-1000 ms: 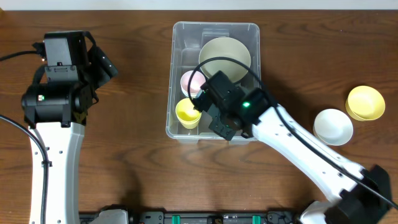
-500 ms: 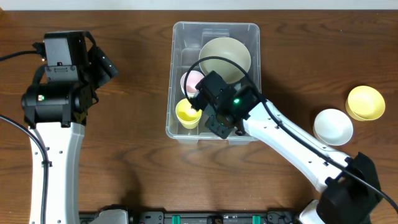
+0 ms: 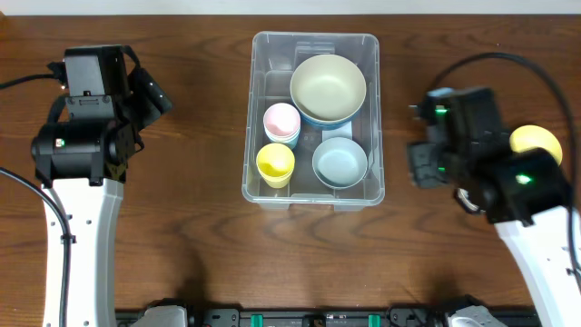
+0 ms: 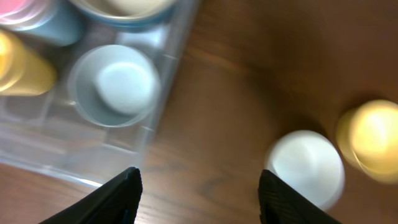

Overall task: Pack container
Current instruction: 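Move the right gripper back right and grasp the white bowl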

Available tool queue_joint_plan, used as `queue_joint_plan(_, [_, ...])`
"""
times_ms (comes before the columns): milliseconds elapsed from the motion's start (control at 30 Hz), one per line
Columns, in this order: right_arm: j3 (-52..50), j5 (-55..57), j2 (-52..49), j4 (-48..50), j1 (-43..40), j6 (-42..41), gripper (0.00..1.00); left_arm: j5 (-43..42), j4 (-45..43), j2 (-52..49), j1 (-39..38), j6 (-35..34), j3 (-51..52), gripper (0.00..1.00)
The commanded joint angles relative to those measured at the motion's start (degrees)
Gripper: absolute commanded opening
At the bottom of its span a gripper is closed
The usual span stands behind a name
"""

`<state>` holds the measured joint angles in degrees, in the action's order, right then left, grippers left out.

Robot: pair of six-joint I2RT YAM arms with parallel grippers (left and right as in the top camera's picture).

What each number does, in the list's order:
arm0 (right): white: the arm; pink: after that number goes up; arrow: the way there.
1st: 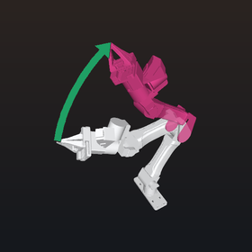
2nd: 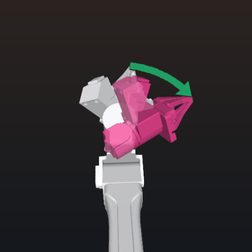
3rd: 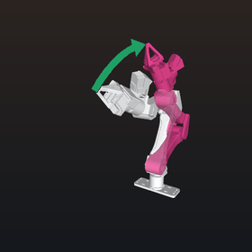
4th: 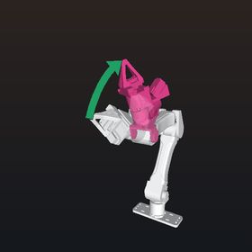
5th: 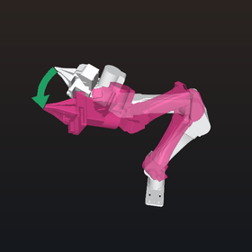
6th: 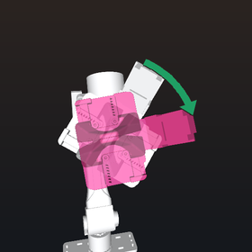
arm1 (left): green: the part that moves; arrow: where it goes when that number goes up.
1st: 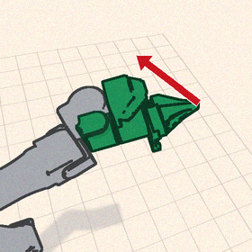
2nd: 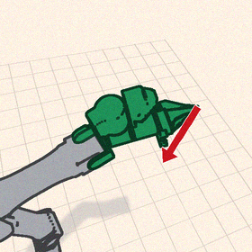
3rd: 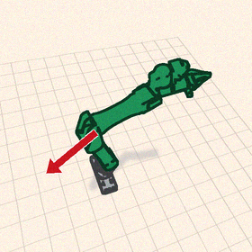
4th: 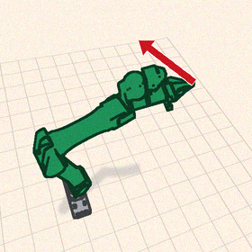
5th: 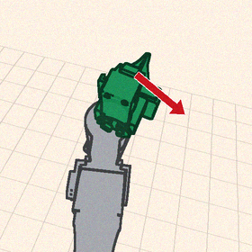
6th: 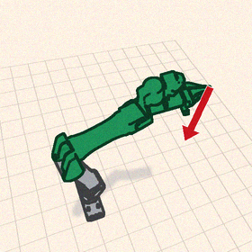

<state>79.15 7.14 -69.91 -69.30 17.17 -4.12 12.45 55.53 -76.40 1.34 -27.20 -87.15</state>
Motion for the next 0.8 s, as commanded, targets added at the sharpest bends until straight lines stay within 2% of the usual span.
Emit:
queue_joint_plan(0, [0.74, 1.25, 0.74, -2.08, -6.91, -3.61, 0.63, 0.90, 0.13, -0.26, 0.20, -0.11, -0.68, 0.98])
queue_joint_plan(267, [-6.34, 2.29, -1.31, -0.07, -18.14, -8.70, 0.68, 0.90, 0.13, -0.26, 0.20, -0.09, -0.68, 0.98])
queue_joint_plan(333, [-9.66, 2.05, -1.66, 2.47, -19.28, -10.82, 0.73, 0.90, 0.13, -0.26, 0.20, -0.09, -0.68, 0.98])
queue_joint_plan(600, [-25.07, 2.14, -2.45, 17.00, -21.62, -13.05, 0.70, 0.90, 0.13, -0.26, 0.20, -0.11, -0.68, 0.98])
queue_joint_plan(767, [-30.01, 3.39, -5.14, 22.38, -23.96, -13.03, 0.66, 0.90, 0.13, -0.26, 0.20, -0.09, -0.68, 0.98])
